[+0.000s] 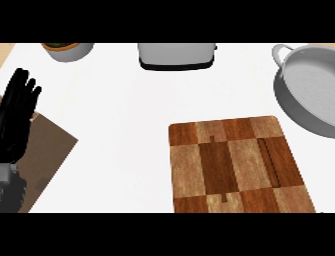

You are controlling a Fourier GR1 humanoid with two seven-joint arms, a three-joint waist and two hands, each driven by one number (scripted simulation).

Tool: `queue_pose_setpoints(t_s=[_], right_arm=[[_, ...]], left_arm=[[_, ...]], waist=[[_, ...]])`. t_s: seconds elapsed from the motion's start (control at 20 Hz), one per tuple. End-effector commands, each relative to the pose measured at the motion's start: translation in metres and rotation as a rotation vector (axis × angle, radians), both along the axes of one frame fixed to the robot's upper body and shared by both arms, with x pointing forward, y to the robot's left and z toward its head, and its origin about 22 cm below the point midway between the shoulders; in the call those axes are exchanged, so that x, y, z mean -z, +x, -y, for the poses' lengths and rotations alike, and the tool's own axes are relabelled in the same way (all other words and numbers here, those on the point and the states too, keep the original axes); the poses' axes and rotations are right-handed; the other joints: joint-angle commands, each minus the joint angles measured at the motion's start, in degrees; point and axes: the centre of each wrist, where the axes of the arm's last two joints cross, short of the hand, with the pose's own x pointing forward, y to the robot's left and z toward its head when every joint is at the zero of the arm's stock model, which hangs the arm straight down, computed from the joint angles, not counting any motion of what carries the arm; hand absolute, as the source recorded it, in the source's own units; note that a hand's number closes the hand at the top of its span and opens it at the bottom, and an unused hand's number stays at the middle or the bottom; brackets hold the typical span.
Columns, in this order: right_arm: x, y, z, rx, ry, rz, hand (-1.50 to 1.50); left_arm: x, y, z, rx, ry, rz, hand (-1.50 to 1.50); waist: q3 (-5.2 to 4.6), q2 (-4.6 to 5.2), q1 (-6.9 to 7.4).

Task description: Pick the pear from the cutting board and place it in the pot

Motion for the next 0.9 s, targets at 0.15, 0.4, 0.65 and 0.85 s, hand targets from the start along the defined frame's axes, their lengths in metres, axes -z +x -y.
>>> queue_pose_setpoints(t_s=[0.15, 0.4, 0.65, 0.85], right_arm=[[-0.056, -0.004, 0.045, 0.138, 0.304, 0.208, 1.50], [-0.086, -0.010, 0.074, 0.332, 0.473, 0.367, 1.50], [-0.134, 0.008, 0.095, 0.445, 0.573, 0.396, 1.50], [-0.137, 0.026, 0.143, 0.539, 0.612, 0.396, 1.50]], left_arm=[[0.011, -0.007, -0.008, -0.033, -0.013, -0.025, 0.00], [0.015, -0.013, -0.006, -0.025, -0.015, -0.035, 0.00], [0.009, -0.010, -0.004, 0.015, -0.010, -0.019, 0.00], [-0.007, 0.010, 0.001, 0.040, -0.018, -0.014, 0.00]], waist=[[-0.20, 0.31, -0.95], [-0.20, 0.24, -0.49], [-0.21, 0.61, 1.43], [-0.09, 0.87, 2.08]])
